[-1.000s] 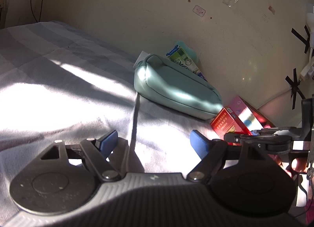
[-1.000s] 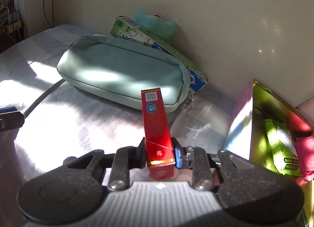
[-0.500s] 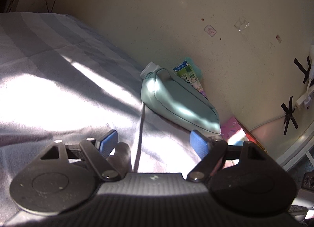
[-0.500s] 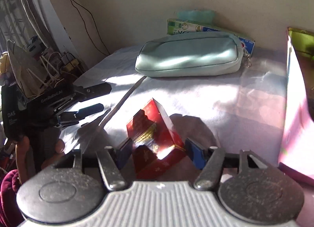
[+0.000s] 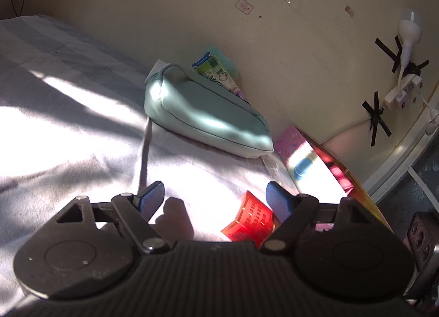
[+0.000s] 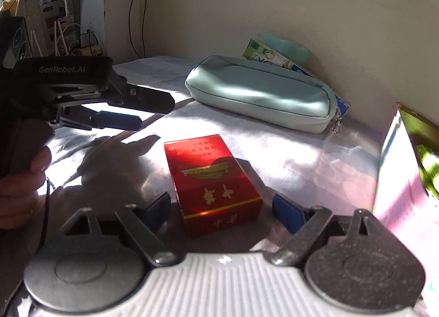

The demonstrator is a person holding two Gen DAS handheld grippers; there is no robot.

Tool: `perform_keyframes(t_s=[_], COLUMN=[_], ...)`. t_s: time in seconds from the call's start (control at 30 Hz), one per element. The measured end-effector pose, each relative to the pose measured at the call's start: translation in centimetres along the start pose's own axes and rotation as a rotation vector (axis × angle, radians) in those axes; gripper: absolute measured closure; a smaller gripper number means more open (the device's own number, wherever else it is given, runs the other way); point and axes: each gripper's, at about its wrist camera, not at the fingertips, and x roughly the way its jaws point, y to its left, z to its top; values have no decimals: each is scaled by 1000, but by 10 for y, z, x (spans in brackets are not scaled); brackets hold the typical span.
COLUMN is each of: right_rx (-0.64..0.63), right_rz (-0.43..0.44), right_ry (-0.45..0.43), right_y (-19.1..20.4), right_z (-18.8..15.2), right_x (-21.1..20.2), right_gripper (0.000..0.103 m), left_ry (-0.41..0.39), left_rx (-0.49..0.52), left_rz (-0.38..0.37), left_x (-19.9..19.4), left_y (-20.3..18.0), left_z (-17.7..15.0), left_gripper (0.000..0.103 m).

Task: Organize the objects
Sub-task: 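Lift the red cigarette box with the right gripper toward the pink tin, then lower the red box into the pink tin and open the right gripper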

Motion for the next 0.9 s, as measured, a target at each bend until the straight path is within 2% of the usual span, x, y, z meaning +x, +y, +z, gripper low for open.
perform_keyframes(t_s=[0.03, 0.13, 0.17, 0.2, 0.27, 0.33, 0.43, 0.5, 0.6, 0.67, 0.73, 0.77, 0.8, 0.83, 0.9], right_rx=[22, -8, -9, 0, -5, -5, -46, -65, -32, 34, 78, 120, 165, 226, 302], right_rz=[30, 24, 28, 22, 15, -11, -106, -196, -301, -363, -482, -574, -614, -607, -550], right_ry=[-3, -18, -22, -31, -80, -147, -262, -320, -353, -358, -368, -361, -354, -339, -322], right_y=[-5, -2, 0, 0, 2, -4, -17, -29, -57, -83, -103, -116, -127, -140, -155], right_z=[0, -4, -5, -6, -7, -3, 2, 1, -3, -8, -13, -18, -23, -29, -36], right_x=[-1, -5, -6, -11, -27, -50, -85, -103, -115, -117, -112, -107, -103, -103, -105], right_gripper=[22, 37, 38, 38, 39, 39, 39, 39, 40, 41, 40, 39, 37, 32, 33], left_ry=[43, 107, 132, 143, 132, 106, 69, 49, 32, 43, 60, 60, 53, 47, 24], left_rx=[30, 93, 114, 130, 173, 148, 158, 218, 312, 347, 356, 359, 364, 364, 375], left_rz=[-21, -56, -78, -70, -51, -85, -164, -198, -241, -260, -230, -199, -162, -148, -130], left_x=[7, 19, 22, 23, 20, 16, 18, 24, 46, 65, 87, 94, 98, 98, 89], left_y=[-8, -26, -34, -43, -61, -77, -116, -153, -217, -248, -267, -272, -273, -271, -260], left_z=[-2, -10, -14, -19, -23, -17, 1, 8, 7, 1, -5, -9, -13, -16, -25], left_gripper=[20, 22, 27, 28, 28, 29, 29, 28, 26, 21, 19, 19, 19, 19, 19])
